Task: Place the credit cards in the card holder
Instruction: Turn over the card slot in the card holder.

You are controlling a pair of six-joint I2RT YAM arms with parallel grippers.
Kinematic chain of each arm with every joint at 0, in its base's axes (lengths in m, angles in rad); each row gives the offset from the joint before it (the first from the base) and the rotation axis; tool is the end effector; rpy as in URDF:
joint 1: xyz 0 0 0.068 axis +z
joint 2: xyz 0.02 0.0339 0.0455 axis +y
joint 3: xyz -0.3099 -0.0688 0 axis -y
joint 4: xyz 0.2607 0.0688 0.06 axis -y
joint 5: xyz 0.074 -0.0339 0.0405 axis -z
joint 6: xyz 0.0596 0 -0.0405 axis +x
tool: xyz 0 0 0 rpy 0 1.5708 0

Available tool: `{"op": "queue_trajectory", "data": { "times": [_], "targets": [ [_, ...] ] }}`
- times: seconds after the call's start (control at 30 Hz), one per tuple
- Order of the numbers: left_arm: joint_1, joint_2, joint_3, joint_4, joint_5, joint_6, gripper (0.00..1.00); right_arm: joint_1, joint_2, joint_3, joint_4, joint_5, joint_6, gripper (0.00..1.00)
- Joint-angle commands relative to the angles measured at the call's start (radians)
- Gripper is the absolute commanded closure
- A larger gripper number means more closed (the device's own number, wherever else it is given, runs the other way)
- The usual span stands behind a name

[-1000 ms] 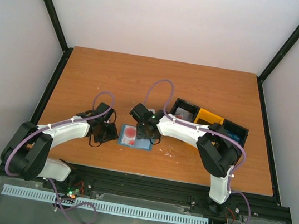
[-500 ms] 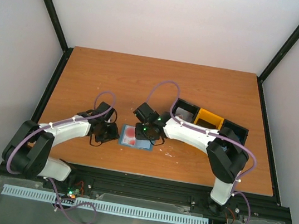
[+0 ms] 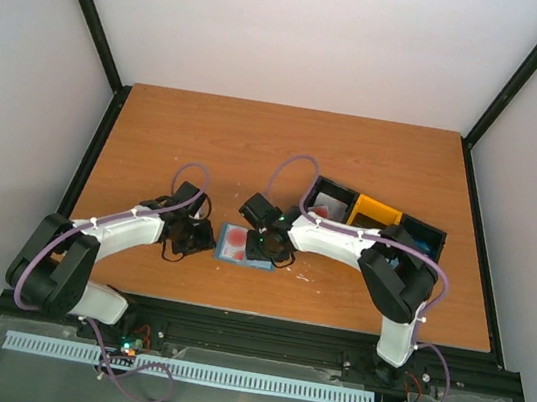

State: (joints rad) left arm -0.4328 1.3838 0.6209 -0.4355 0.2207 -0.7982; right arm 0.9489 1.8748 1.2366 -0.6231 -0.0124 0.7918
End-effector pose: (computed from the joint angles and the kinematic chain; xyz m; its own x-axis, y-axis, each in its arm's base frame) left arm 0.2127 -0.1127 0.1581 -0.9350 -0.3377 -0.1079 -0.2694 0.8747 -0.4029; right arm 0.2316 0.3244 0.1748 -0.9698 -0.1315 -0.2056 -0.1777 0.9580 0.2250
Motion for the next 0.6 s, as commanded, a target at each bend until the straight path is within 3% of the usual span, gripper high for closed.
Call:
{"op": "queue_trajectory", "data": {
  "times": [0.0, 0.2, 0.57],
  "targets": [
    [-0.001, 0.029, -0.001, -0.004, 0.017, 0.022, 0.66, -0.004, 0.041, 0.013, -0.003, 0.012, 0.011, 0.55],
    [-0.001, 0.041, -0.006, 0.013, 0.045, 0.034, 0.66, -0.014, 0.080, 0.018, 0.043, -0.058, 0.002, 0.51],
    [-0.001, 0.041, -0.017, 0.021, 0.060, 0.041, 0.69, -0.037, 0.036, -0.060, 0.318, -0.213, -0.024, 0.50]
  ]
}}
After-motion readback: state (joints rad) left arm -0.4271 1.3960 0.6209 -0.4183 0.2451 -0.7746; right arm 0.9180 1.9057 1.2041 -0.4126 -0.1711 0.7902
